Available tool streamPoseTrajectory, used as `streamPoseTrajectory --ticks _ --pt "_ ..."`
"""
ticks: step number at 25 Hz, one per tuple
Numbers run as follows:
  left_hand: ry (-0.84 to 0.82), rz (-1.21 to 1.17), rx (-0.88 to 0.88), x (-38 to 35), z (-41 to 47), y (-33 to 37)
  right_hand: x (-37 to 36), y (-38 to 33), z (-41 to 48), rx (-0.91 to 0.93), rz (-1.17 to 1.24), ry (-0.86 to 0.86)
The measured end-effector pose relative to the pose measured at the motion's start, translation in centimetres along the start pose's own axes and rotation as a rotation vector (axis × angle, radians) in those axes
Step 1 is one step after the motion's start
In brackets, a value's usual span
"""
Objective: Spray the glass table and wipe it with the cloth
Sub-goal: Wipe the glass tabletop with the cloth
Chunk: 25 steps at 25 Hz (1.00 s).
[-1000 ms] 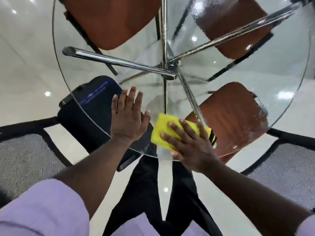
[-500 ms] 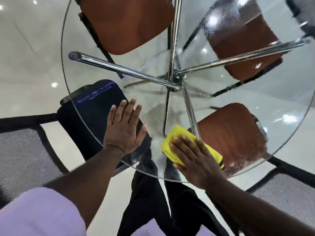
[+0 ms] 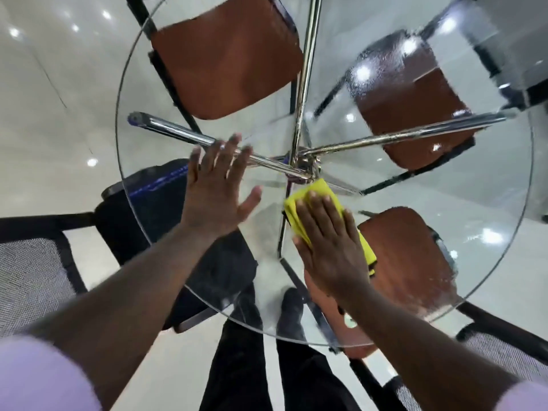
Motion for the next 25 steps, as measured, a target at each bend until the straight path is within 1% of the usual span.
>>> streamPoseTrajectory --ticks 2,4,6,8,10,11,13,14,15,16,18,20,22,24,25 --pt "-0.092 0.015 -0.012 -1.6 3.3 -1.1 0.0 1.1 -0.3 0.021 -0.005 -0.038" --pt "-0.124 0.093 -0.029 -3.6 3.4 -1.2 0.0 2.8 3.9 0.01 -0.002 -0.004" --pt "-0.1 0.106 -0.029 -4.0 2.7 -1.2 0.8 5.1 10.0 -0.072 -0.025 0.077" --pt "-0.081 0.11 -0.024 -3.7 3.1 -1.2 1.5 7.0 14.9 -0.187 -0.01 0.1" --pt "-0.114 0.104 -0.009 -3.4 3.8 -1.4 1.6 6.2 15.0 -0.228 0.023 0.077" --pt "-0.128 0.093 -0.007 -3.4 3.7 -1.4 1.3 4.9 13.4 -0.17 0.012 0.042" --pt "-0.115 0.094 -0.017 -3.7 3.3 -1.4 0.9 2.4 9.3 0.047 -0.016 -0.011" --pt "-0.111 0.088 -0.026 -3.6 3.3 -1.3 1.1 2.5 8.8 0.131 -0.034 -0.012" --pt "-0.113 0.077 -0.034 -3.7 3.7 -1.3 1.2 3.2 10.2 0.169 -0.055 0.012" --pt "-0.121 0.071 -0.034 -3.8 4.0 -1.5 1.4 4.2 13.0 0.159 -0.08 0.045" --pt "-0.147 0.069 -0.002 -3.9 4.0 -1.9 2.0 5.8 20.7 -0.01 -0.05 0.091" --pt "-0.146 0.045 0.015 -3.0 3.7 -1.4 3.2 6.5 24.8 -0.144 0.015 0.073" --pt "-0.084 0.008 -0.026 -1.9 5.4 -1.3 3.1 5.6 23.2 -0.157 0.0 0.09" --pt "0.019 0.056 -0.049 -1.1 10.6 -2.9 1.8 4.0 18.1 -0.098 -0.028 0.057" --pt "0.011 0.068 -0.031 -1.1 13.8 -4.2 1.5 3.5 16.1 -0.073 -0.018 0.033"
Point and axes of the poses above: each hand's wrist, its own z-axis towards the middle knuckle, its own x-axis out of the back of the hand, y = z × x, the point moved 7 cm from there along z, towards the middle knuckle, and after that the axes turned 3 degrees about x, right-handed, at the moved point
